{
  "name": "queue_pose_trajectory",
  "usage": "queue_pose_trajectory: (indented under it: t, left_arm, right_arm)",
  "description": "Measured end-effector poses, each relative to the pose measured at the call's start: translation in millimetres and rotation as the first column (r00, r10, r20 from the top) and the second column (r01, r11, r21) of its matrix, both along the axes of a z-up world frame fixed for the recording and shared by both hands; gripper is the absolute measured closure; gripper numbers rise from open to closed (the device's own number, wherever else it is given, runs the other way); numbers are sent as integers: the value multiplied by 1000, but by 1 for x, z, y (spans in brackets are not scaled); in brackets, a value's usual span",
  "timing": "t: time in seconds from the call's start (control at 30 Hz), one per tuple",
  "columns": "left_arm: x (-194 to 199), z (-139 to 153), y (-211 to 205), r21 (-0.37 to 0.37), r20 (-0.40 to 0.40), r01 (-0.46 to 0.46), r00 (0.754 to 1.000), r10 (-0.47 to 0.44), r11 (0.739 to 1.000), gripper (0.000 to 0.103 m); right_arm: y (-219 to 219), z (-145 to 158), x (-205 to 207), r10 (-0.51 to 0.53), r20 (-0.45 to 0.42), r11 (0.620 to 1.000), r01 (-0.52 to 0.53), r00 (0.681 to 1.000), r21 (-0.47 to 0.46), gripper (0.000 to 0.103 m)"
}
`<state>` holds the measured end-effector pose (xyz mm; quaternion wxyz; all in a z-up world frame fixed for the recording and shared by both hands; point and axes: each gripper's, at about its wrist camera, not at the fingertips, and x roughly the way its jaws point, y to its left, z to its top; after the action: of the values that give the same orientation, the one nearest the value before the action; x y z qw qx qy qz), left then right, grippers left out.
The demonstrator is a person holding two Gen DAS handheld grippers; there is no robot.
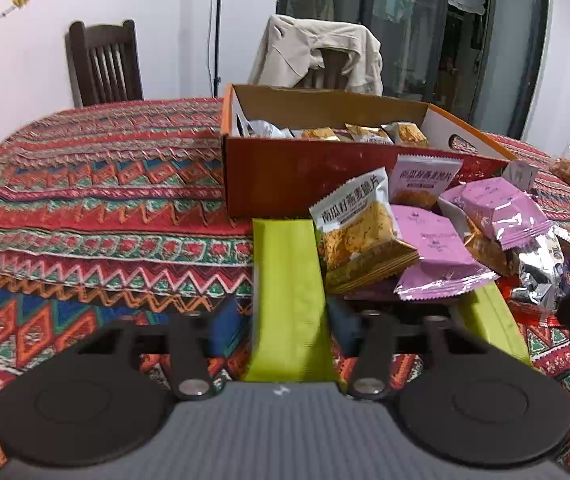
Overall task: Organize snacks
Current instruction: 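Grasp a green bar with the left tool while the right tool grasps a cookie packet, then carry the green bar and cookie packet into the orange box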
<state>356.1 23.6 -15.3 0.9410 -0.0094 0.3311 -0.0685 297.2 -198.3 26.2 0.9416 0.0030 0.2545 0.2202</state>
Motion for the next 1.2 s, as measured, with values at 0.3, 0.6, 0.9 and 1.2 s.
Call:
queue_pose_trajectory:
  t: [0.3,0.6,0.9,1.2]
  left_arm:
    - [-22,7,26,15,60,-63,996,62,998,68]
    - [-21,7,61,18,78,-173,982,171,985,67]
    - [0,2,73,-10,45,-190,981,191,982,59]
    - [-16,9,72,30,75,-207,976,205,978,68]
  right_arm:
    - [68,-6,76,72,-92,994,-64,993,92,46]
    - [135,-9,108,47,-8,995,-48,999,-90,46]
    - [161,-26,115,34,-87,990,-46,996,-134,50]
    - [173,-33,110,56,-85,985,-68,995,-157,59]
